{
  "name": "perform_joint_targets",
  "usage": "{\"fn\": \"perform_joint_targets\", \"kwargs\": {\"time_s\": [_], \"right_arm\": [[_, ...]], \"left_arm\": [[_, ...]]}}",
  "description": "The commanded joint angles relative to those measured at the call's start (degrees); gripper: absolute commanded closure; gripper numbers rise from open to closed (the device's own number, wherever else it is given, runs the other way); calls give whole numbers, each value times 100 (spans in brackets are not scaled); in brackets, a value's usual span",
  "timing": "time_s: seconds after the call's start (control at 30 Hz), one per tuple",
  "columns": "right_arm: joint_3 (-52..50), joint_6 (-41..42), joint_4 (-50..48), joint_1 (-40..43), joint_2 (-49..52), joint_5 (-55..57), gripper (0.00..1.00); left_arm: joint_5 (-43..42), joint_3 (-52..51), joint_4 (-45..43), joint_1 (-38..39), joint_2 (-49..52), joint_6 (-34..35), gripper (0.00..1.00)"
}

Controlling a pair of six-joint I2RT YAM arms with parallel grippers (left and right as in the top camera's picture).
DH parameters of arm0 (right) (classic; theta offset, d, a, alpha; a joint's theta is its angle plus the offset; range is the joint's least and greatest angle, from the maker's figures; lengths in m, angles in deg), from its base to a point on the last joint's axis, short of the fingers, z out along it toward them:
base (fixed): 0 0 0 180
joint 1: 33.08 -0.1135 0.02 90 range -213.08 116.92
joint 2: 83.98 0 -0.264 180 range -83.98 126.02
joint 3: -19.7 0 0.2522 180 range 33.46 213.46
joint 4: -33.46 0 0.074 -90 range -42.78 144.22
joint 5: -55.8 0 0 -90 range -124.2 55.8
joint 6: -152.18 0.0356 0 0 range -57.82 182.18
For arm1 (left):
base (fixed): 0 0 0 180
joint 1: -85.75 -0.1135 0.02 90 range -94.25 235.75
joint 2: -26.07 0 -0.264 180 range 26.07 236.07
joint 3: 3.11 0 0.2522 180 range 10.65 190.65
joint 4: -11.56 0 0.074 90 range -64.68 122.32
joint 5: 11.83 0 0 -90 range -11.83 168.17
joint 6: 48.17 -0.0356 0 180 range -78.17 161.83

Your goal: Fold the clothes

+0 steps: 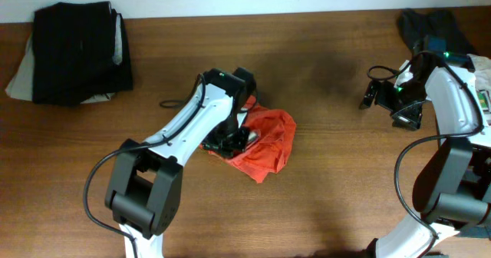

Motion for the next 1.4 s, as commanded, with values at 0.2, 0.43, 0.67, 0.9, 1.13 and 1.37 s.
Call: {"fn": "perform_joint_targets", "kwargs": {"time_s": [0.2,0.43,0.67,0.9,1.13,1.37], "right_arm": [[-61,-42,-22,-26,-22,-240,1],[-61,-44,-20,-26,-22,-369,1],[-61,-378,118,-26,-22,-966,1],[-61,-1178,422,-717,-24,-1497,1],[-55,-686,-48,-2490,-59,-1019,1],[-55,-155,-358,-3812,-273,2,1]], "left_arm": [[-116,-17,407,675,-31,101,82],[-105,72,278,1001,-37,96,67],[791,1338,636,-131,-256,616,68],[809,1410,35,-1912,-321,616,18],[793,81,-1228,-2697,-321,619,1],[785,-1349,-2037,-2802,-321,621,1]]}}
